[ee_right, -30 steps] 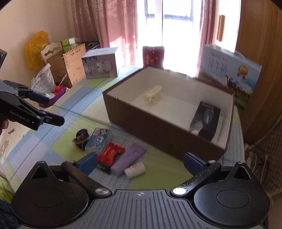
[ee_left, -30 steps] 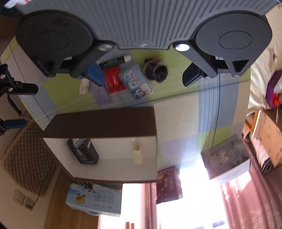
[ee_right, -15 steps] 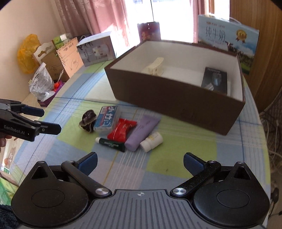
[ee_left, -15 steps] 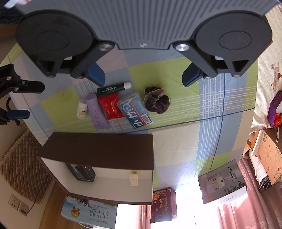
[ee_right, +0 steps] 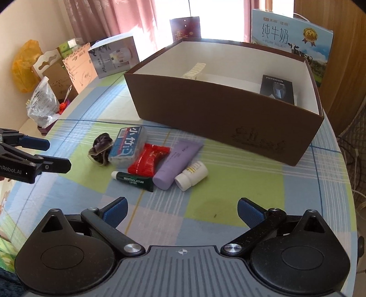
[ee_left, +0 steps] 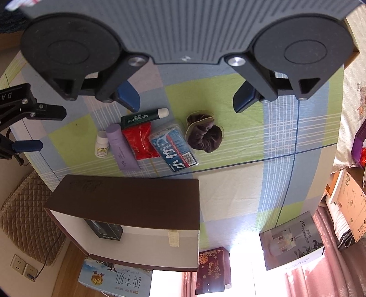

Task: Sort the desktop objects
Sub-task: 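Withdraw both tools from the box toward the remaining items on the table, then grasp the white pill bottle with the right tool while the left tool grasps the brown scrunchie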

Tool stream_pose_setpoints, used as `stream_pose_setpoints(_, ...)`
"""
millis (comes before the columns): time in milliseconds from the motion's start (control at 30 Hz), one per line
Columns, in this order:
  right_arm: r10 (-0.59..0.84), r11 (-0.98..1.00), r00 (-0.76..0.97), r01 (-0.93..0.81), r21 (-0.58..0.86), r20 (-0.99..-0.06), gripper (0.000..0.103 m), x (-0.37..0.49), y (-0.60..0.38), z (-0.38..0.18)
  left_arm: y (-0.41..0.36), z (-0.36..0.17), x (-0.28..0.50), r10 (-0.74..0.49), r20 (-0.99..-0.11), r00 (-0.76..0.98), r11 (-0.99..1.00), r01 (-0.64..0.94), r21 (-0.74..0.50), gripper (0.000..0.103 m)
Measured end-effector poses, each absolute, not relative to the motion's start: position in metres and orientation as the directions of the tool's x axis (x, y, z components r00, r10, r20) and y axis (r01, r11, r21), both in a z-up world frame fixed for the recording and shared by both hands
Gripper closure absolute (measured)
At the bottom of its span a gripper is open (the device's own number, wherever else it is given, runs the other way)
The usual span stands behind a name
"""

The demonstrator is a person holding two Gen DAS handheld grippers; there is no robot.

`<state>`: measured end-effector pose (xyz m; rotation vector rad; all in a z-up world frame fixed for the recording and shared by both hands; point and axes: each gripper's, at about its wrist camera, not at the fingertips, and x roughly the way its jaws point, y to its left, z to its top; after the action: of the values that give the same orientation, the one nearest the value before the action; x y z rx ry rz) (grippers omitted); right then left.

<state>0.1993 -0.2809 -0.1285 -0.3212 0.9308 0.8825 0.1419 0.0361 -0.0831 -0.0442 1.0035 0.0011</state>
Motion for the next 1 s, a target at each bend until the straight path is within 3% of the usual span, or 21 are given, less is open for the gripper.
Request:
stream_pose_setpoints(267, 0.511, 0.606, 0.308, -0.791, 0.082, -0.803, 0.038, 0.209, -0.274, -0.148, 0.046, -0.097, 0.155, -0.002, -0.845, 0.534, 0.998, -0.046, -0.031, 0.018)
stream_pose_setpoints(533, 0.498, 0.581, 0.316, -0.813, 0.041, -0.808, 0.040, 0.224, -0.255, -0.165, 0.061, -0.115, 0.170, 0.016, -0.863, 0.505, 0.996, -0.079, -0.028, 0.021)
stream_pose_setpoints(633, 0.487, 0.632, 0.311, -0.770, 0.084, -0.816, 0.043, 0.235, -0.250, -0.169, 0.066, -0.120, 0.174, 0.021, -0.869, 0.495, 0.995, -0.094, -0.029, 0.021)
stream_pose_setpoints(933, 0.454, 0.751, 0.308, -0.637, 0.173, -0.836, 0.069, 0.259, -0.234, -0.185, 0.072, -0.132, 0.189, 0.017, -0.879, 0.477, 0.996, -0.086, -0.028, 0.021)
stream_pose_setpoints(1000, 0.441, 0.752, 0.305, -0.640, 0.161, -0.844, 0.079, 0.262, -0.232, -0.189, 0.071, -0.134, 0.192, 0.018, -0.880, 0.476, 0.996, -0.083, -0.024, 0.022)
